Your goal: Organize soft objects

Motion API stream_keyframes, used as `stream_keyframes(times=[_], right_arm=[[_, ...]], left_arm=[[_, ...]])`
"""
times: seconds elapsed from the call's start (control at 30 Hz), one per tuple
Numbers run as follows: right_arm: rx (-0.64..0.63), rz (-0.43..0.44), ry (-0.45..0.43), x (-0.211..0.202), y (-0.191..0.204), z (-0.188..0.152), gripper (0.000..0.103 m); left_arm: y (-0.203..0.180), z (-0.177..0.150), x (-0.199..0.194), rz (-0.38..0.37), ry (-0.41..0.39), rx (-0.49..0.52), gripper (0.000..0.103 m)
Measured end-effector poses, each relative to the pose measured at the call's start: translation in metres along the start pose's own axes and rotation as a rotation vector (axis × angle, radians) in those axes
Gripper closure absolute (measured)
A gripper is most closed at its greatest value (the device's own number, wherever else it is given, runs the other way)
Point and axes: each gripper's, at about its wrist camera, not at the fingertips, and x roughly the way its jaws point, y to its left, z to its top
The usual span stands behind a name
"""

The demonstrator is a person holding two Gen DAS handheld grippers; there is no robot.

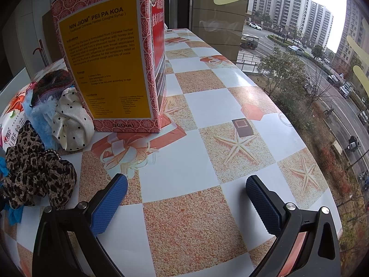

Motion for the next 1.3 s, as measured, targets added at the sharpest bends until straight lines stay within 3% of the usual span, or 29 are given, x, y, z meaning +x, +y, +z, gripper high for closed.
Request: stream_keyframes(times=[0.13, 0.23, 0.37, 0.5, 1.3], right_arm=[[-0.002, 0.008, -0.001, 0.0, 0.001, 0.0, 0.0], [-0.003, 0.008, 0.001, 0.0, 0.002, 0.0, 0.0], [-0.005, 0.008, 0.001, -0.001, 0.002, 0.0, 0.0], [-0.005, 0.006, 0.001, -0.001, 0.002, 0.0, 0.0], [-0.007, 0.004, 0.0, -0.001, 0.002, 0.0, 0.0]], left_arm=[[-0.002, 0.001, 0.005, 0.023, 0.001, -0.012, 0.064], [-0.007, 0.005, 0.012, 0.068, 0.01, -0.006, 0.023], [-0.015, 0.009, 0.016, 0.108, 0.012, 0.024, 0.023], [-0.01, 0.014, 0.022, 0.094, 0.015, -0.012, 0.023], [-0.007, 0.001, 0.012, 0.084, -0.031, -0.009, 0.025]])
